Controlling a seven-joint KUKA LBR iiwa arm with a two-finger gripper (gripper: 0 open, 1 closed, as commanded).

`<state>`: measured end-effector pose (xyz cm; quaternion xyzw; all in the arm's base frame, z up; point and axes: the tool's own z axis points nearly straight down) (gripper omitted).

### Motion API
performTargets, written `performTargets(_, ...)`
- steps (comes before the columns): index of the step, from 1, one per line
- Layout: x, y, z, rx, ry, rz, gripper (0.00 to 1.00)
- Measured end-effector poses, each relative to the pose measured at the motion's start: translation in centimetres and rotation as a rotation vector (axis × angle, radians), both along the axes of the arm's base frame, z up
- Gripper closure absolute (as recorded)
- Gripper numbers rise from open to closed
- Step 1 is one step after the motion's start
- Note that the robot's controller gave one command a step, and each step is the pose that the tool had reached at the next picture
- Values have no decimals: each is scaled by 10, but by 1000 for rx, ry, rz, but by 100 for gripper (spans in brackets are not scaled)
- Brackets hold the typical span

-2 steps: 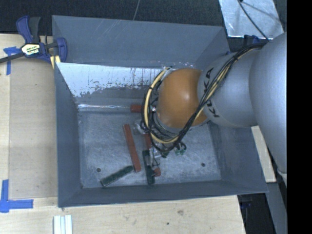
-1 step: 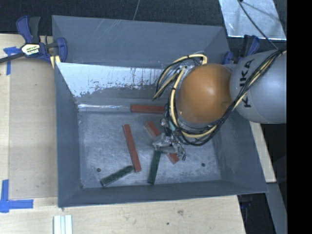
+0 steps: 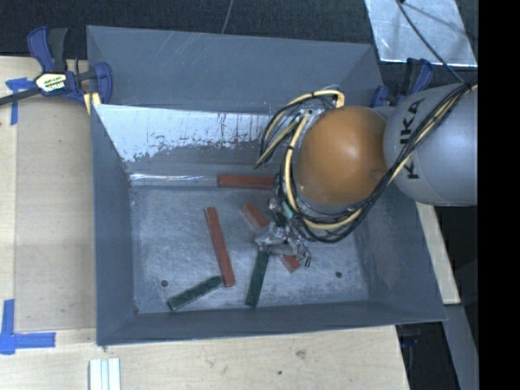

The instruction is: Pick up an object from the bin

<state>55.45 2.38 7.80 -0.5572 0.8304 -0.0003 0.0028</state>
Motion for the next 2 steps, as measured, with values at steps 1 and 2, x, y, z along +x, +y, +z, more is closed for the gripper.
performTargets(1, -25, -3, 112, -1, 3, -22, 100)
performTargets(2, -25, -3, 112, -1, 5, -22, 0)
